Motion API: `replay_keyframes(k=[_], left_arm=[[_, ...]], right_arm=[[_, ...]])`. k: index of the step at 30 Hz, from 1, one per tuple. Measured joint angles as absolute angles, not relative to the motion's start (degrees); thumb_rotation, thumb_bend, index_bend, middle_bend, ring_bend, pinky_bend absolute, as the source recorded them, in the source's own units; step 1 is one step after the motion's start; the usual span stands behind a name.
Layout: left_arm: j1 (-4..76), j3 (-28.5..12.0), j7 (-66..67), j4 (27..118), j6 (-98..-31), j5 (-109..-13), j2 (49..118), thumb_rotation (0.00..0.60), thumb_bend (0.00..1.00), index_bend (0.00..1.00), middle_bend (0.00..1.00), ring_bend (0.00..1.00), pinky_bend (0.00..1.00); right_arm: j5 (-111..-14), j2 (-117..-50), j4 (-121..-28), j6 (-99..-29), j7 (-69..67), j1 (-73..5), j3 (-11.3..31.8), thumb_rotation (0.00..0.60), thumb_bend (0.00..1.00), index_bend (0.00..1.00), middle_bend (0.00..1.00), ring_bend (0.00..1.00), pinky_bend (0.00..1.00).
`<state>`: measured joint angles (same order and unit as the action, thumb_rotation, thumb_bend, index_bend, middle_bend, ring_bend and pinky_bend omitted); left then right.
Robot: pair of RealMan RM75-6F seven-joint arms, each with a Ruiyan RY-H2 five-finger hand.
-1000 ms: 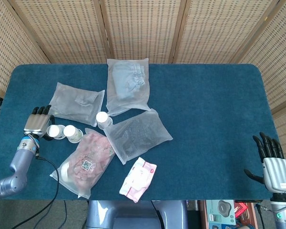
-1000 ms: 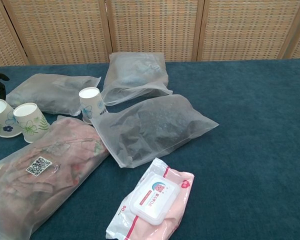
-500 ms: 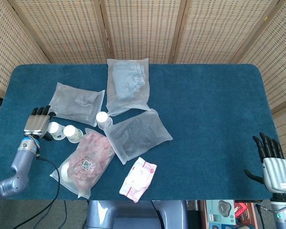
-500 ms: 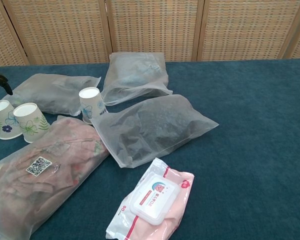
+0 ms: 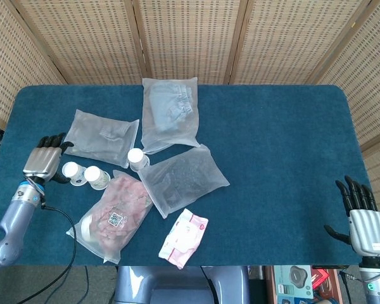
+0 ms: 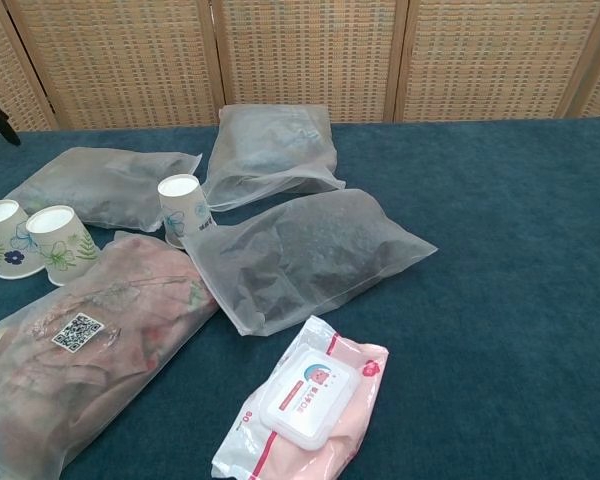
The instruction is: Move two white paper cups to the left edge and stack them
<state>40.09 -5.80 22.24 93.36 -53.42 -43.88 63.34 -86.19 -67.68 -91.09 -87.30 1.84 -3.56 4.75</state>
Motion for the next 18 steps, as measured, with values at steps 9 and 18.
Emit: replay_keyframes(k=[9,18], left_arm=[[40.4,-8.9,22.4,104.1,-56.8,-49.7,56.0,0.600,0.17,0.18,0.00,0.00,0.00],[48.1,-10.3,34.9,104.2,-57.0,-41.0,62.2,0.600,0.17,0.18,0.00,0.00,0.00]], right_arm=[[-86.5,-67.6,-91.5,-87.2,1.9,-3.6,4.5,0.600,0.09,0.00,0.00,0.00,0.00],[-86.2,-67.1,-91.3,-87.0,-0.2,-3.5,4.6,0.600,0.09,0.00,0.00,0.00,0.00]])
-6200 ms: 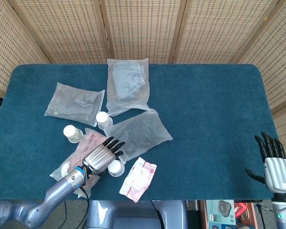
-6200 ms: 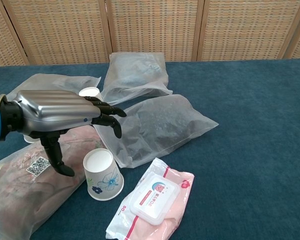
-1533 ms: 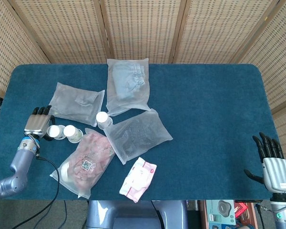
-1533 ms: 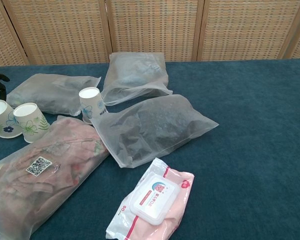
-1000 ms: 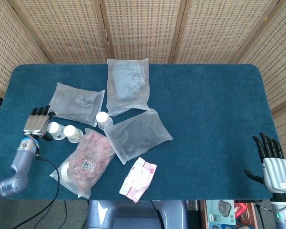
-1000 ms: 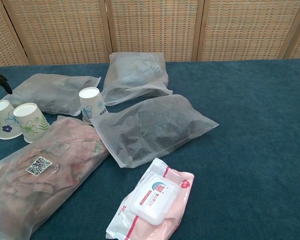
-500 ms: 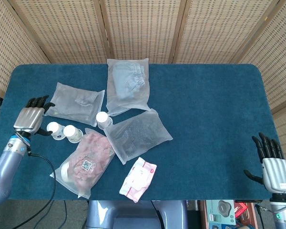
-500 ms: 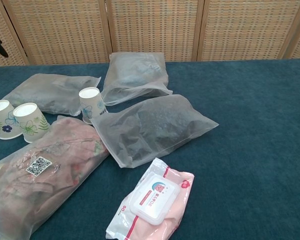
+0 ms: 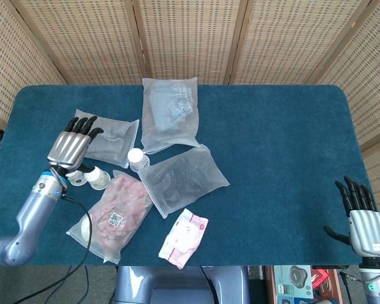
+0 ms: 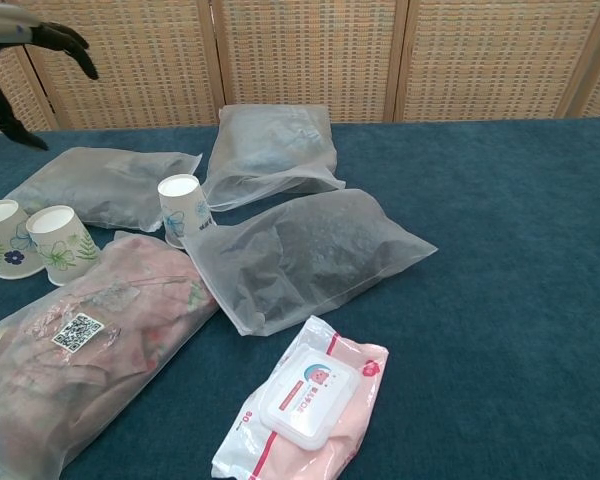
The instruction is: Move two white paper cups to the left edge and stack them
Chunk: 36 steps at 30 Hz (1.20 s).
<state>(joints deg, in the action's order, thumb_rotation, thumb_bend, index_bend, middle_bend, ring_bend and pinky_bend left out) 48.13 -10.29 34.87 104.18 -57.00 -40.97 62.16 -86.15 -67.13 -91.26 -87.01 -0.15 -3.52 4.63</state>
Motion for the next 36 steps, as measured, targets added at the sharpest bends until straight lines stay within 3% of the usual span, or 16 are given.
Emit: replay_keyframes(k=[13,25,36], left_arm=[[61.8,-11.3,50.2,93.5,-58.1,-21.6,78.2,0.600,0.17,0.18,0.00,0.00,0.00],[67.9,-10.9,55.7,84.9,-55.9,-13.6,85.1,0.600,0.17,0.18,0.00,0.00,0.00],[68.5,-8.7,57.1,78.6,-54.5,-10.5,88.7,0.600,0.17,0.19,0.00,0.00,0.00]], right_arm=[[-84.4,-66.5,-89.7,-84.6,-5.3,-4.1,5.0,0.600,0.09,0.00,0.00,0.00,0.00],[-83.4,-66.0,-88.8,-84.2,-8.1,-4.2,5.6,0.600,0.09,0.00,0.00,0.00,0.00],[-82.5,-65.9,-88.2,-83.6,-9.1,-4.3,5.9,0.600,0.09,0.00,0.00,0.00,0.00]])
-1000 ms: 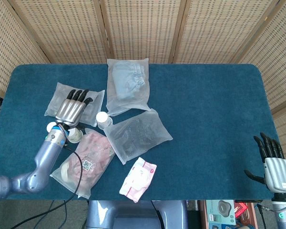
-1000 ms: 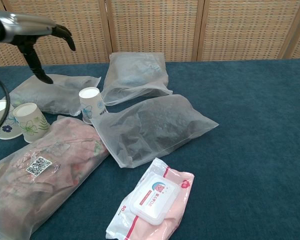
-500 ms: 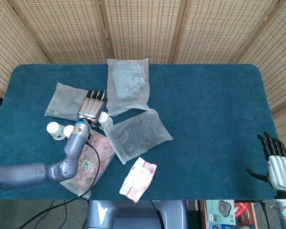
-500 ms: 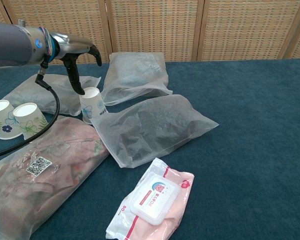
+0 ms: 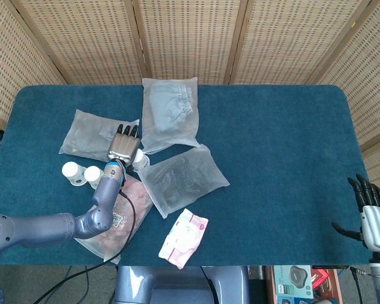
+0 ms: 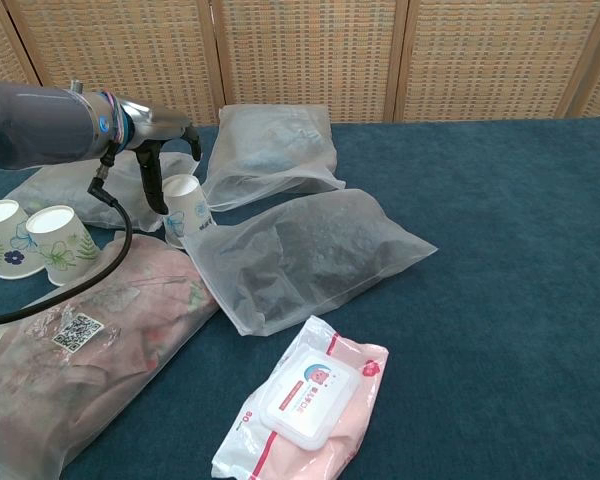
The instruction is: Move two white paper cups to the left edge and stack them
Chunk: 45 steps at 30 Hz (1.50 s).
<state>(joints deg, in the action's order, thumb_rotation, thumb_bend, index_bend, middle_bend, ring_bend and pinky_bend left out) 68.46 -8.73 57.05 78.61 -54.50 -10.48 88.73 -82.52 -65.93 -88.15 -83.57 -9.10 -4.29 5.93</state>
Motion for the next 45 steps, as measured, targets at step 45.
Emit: replay_keyframes(k=[45], left_arm=[[67.6,-11.2,52.7,84.5,-55.9,-17.3,85.2,0.600,0.17,0.44,0.00,0.00,0.00]], right_arm=[[-82.6,-66.3,-87.8,-83.8,-9.0,-4.4,6.1,0.600,0.09,0.00,0.00,0.00,0.00]])
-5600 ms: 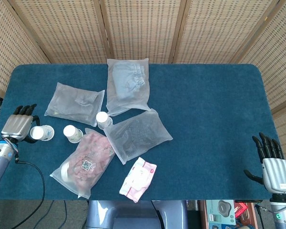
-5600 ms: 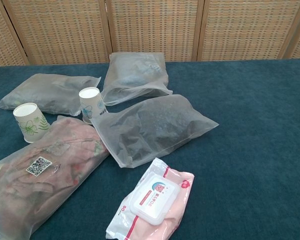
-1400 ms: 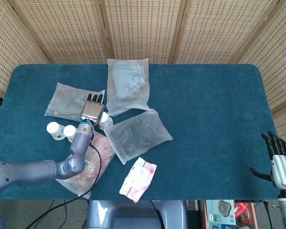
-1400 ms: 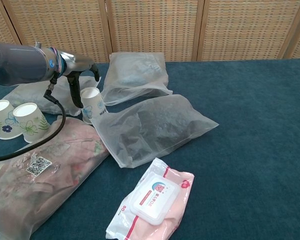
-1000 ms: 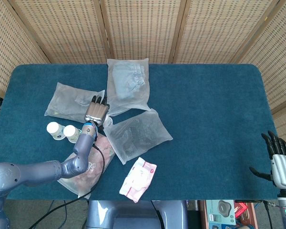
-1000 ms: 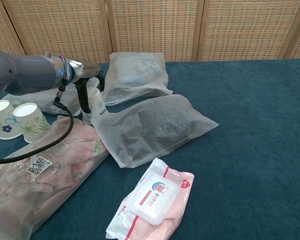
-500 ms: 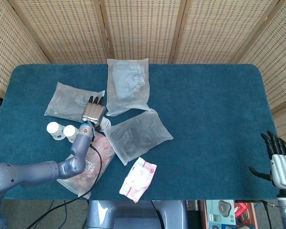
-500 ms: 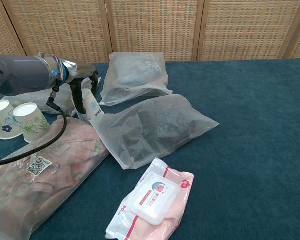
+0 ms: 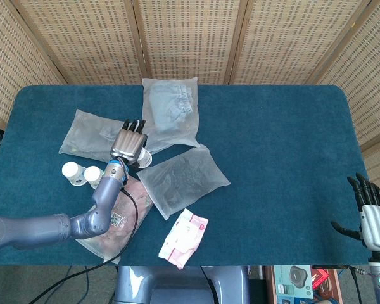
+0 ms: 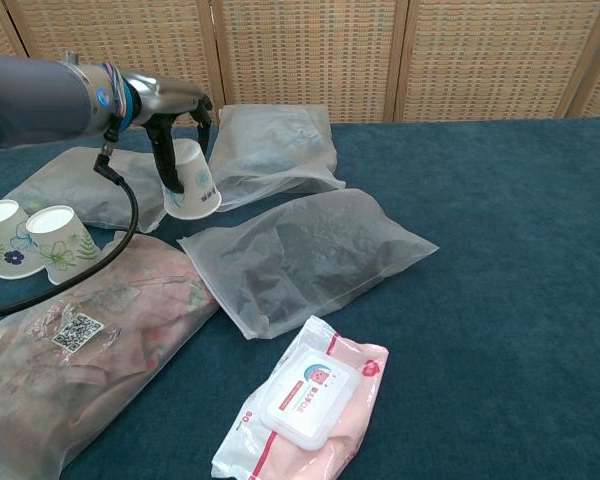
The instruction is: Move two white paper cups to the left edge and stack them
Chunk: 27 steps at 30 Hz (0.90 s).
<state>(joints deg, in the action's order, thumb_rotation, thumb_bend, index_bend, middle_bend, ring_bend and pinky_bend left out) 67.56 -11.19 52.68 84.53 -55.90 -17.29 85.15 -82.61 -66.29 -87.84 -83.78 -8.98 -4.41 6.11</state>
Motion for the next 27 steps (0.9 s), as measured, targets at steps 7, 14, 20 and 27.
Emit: replay_keyframes(k=[7,14,20,27], left_arm=[[65.6,-11.3,51.8,95.6,-60.1,-20.1,75.3,0.600,0.17,0.44,0.00,0.00,0.00],[61.7,-9.3,50.0,103.3,-61.8,-23.7,65.7,0.600,0.17,0.44,0.00,0.00,0.00],[56.5,-6.8,44.2,106.1,-61.1,-28.8,60.5,0.600,0.17,0.44,0.00,0.00,0.00],[51.7,-3.5,38.4,105.2,-58.5,-32.8,57.9,0.600,0.17,0.44,0.00,0.00,0.00]], right_arm=[[-83.4,-66.3,-88.4,-84.3,-8.2,-4.3,5.8,0.600,0.09,0.00,0.00,0.00,0.00],[-84.0,-66.4,-89.1,-84.9,-7.0,-4.2,5.6,0.600,0.09,0.00,0.00,0.00,0.00],[-84.7,-66.5,-89.8,-85.4,-5.8,-4.1,5.3,0.600,0.09,0.00,0.00,0.00,0.00],[-84.8,-66.6,-90.1,-85.5,-4.8,-4.1,5.2,0.600,0.09,0.00,0.00,0.00,0.00]])
